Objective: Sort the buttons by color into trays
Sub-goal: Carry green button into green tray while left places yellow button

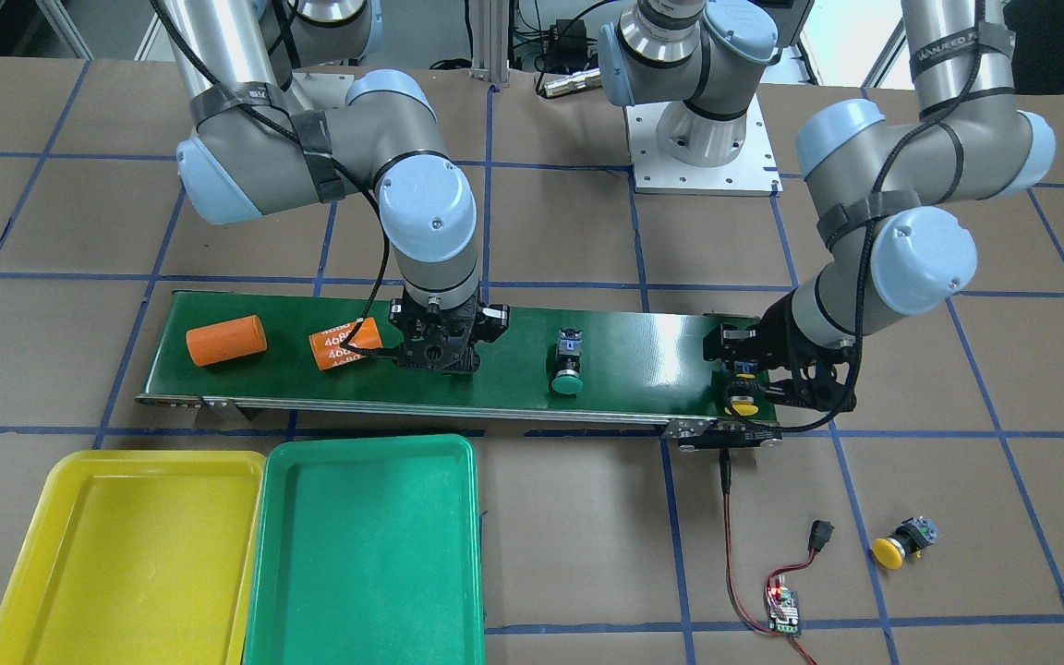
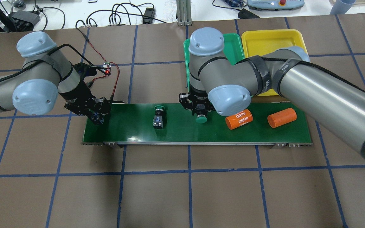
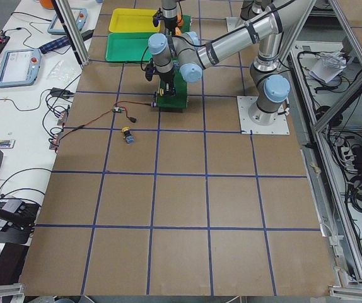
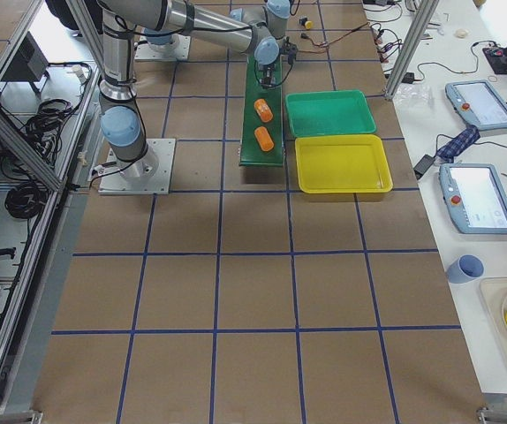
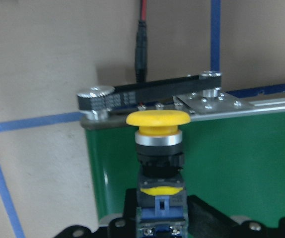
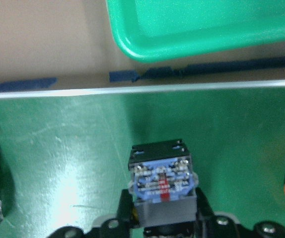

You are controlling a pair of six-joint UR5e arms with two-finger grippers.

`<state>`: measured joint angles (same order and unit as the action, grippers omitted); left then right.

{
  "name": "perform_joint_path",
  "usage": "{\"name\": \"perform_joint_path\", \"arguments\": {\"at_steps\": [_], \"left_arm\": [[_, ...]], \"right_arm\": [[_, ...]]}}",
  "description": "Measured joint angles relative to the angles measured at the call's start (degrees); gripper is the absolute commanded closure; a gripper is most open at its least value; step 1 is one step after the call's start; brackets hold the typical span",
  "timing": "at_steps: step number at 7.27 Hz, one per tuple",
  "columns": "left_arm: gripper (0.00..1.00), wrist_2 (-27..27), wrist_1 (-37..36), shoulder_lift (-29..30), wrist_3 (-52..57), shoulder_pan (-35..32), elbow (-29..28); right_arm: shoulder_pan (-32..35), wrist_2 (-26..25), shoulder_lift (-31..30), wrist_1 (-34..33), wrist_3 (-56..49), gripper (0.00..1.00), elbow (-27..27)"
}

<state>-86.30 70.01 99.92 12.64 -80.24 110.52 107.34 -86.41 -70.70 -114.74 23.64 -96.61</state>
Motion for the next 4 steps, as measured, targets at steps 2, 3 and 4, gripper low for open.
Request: {"name": "perform_joint_path", "arguments": {"at_steps": [2, 3, 4], "left_arm": [[0.23, -0.08, -0.63, -0.79, -2.82, -2.55, 1.4], [0.0, -0.1, -1.61, -0.4, -3.45, -3.16, 1.45], [0.0, -0.13, -3.23, 0.0, -3.68, -3.4, 1.4]], "right_arm": [[-5.78, 0.11, 1.39, -0.19, -2.03, 1.0, 5.51], [-7.34, -0.38, 3.2, -0.84, -4.11, 1.0, 7.88], [-8.29, -1.37, 5.39, -2.27, -5.76, 1.0, 9.75]]}}
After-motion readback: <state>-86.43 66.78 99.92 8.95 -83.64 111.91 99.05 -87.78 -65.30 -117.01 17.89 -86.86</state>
